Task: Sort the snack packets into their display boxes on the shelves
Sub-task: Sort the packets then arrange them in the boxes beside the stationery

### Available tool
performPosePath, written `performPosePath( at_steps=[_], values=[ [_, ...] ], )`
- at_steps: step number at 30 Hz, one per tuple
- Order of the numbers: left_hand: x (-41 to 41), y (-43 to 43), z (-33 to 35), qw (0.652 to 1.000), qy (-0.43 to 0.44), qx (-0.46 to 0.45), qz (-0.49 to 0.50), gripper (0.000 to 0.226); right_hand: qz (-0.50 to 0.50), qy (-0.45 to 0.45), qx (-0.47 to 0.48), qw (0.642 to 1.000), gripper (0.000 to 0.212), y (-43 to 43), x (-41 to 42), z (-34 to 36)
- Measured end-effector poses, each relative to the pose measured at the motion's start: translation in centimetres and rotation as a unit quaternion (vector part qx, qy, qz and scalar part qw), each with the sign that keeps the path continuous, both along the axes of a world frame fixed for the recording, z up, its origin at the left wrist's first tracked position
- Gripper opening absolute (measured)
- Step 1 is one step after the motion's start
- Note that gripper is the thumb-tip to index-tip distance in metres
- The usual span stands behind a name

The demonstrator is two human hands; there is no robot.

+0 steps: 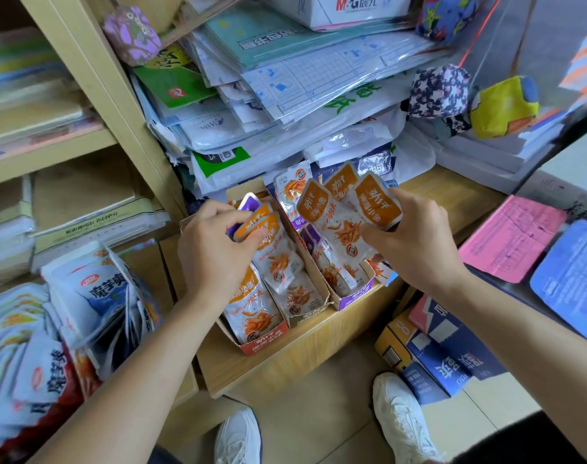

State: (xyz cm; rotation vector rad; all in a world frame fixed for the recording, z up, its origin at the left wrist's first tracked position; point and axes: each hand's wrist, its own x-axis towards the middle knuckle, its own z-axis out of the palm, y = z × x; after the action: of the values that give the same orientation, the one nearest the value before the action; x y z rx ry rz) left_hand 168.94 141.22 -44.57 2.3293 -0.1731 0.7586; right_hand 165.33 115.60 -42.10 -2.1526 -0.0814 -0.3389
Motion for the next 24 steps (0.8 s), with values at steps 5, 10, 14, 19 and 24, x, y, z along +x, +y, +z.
performPosePath(
  at_steps=[5, 10, 14, 19, 24],
  values=[
    [-0.1, 0.2, -0.2, 0.994, -0.107, 0.036, 0.009, 0.023, -0.004, 0.002, 0.003, 1.0, 0.022, 0.1, 0.1, -0.1],
    [0.0, 0.2, -0.2, 0.999, -0.014, -0.01, -0.048, 0.039, 0.002, 0.0, 0.008, 1.0, 0.026, 0.0, 0.0, -0.2],
    [0.0, 0.3, 0.1, 0.996, 0.016, -0.063, -0.054, 0.044, -0.006, -0.004, 0.013, 1.0, 0.026, -0.4, 0.3, -0.2],
    [-0.3, 0.9, 1.5, 0.988, -0.113, -0.103, 0.005, 0.019, -0.042, -0.008, 0.009, 0.999, 0.007, -1.4, 0.7, -0.2],
    [-1.1, -0.4, 2.6, 0.976, -0.105, -0.181, -0.064, 0.025, -0.076, -0.009, 0.05, 0.996, 0.008, -2.1, 0.7, 0.2]
  ],
)
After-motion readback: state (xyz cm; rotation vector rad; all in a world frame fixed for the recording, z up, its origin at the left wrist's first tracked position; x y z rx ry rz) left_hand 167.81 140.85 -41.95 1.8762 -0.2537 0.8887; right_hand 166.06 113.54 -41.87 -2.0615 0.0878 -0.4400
